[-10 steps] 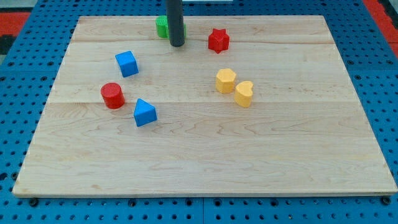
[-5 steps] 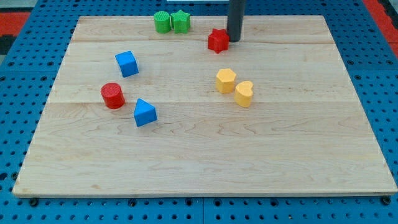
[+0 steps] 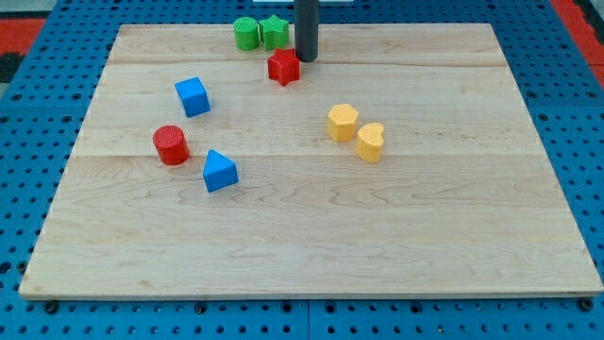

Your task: Push the red star towards the blue triangle

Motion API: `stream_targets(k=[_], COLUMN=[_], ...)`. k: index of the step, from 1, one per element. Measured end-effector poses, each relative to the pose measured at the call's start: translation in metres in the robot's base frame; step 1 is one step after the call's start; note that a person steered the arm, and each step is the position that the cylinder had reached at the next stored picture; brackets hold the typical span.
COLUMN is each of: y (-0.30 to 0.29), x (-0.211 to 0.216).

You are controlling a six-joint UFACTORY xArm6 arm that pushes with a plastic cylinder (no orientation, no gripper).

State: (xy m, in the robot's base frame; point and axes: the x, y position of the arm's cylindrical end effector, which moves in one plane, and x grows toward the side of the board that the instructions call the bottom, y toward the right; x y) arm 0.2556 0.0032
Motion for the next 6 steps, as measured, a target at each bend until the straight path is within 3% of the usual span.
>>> stream_targets(k=[1, 2, 4, 5, 6], y=[-0.011, -0.023, -0.002, -0.058, -0.072], x=[0.015, 0.061, 0.027, 0.026, 0.054])
